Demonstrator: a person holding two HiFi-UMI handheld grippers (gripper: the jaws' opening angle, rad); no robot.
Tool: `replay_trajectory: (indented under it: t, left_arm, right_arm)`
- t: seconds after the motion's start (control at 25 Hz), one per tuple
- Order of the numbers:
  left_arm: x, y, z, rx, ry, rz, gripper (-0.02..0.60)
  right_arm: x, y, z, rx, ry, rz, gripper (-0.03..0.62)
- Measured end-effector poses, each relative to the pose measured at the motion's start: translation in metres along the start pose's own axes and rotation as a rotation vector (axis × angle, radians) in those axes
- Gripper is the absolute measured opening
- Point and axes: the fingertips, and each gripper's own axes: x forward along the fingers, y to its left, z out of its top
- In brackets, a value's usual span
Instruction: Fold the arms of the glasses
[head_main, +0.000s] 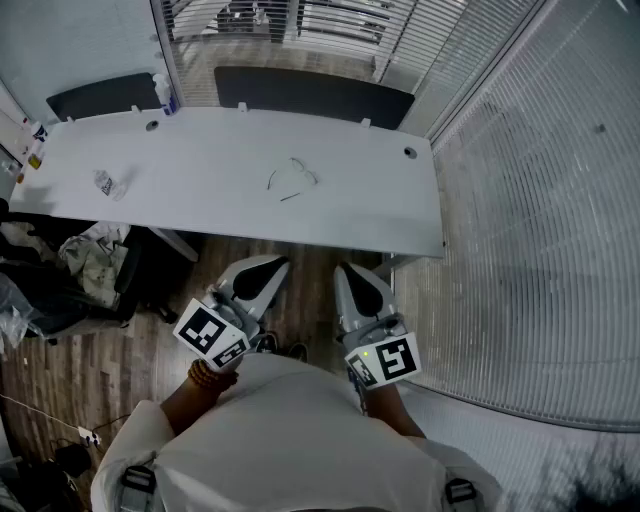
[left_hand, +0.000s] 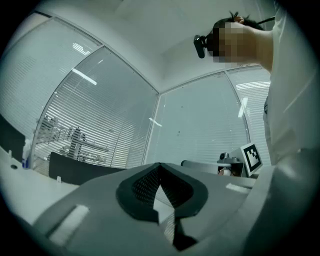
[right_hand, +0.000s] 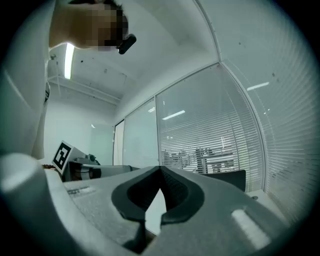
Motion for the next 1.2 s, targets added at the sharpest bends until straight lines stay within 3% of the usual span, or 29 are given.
replay_trajectory:
  t: [0.84,1.2]
  left_arm:
    - [0.003,-0.003,-0.004,-0.018,0.003,0.022,0.002]
    - [0.017,-0.018,-0.013,-0.018,0.024,0.036,0.002]
  right_arm:
    - [-0.004,-0.007,0.003,0.054,-0.018,0.021,0.002]
    - [-0.025,-0.029,0.000,0.103,-0.015,0.004,0.002]
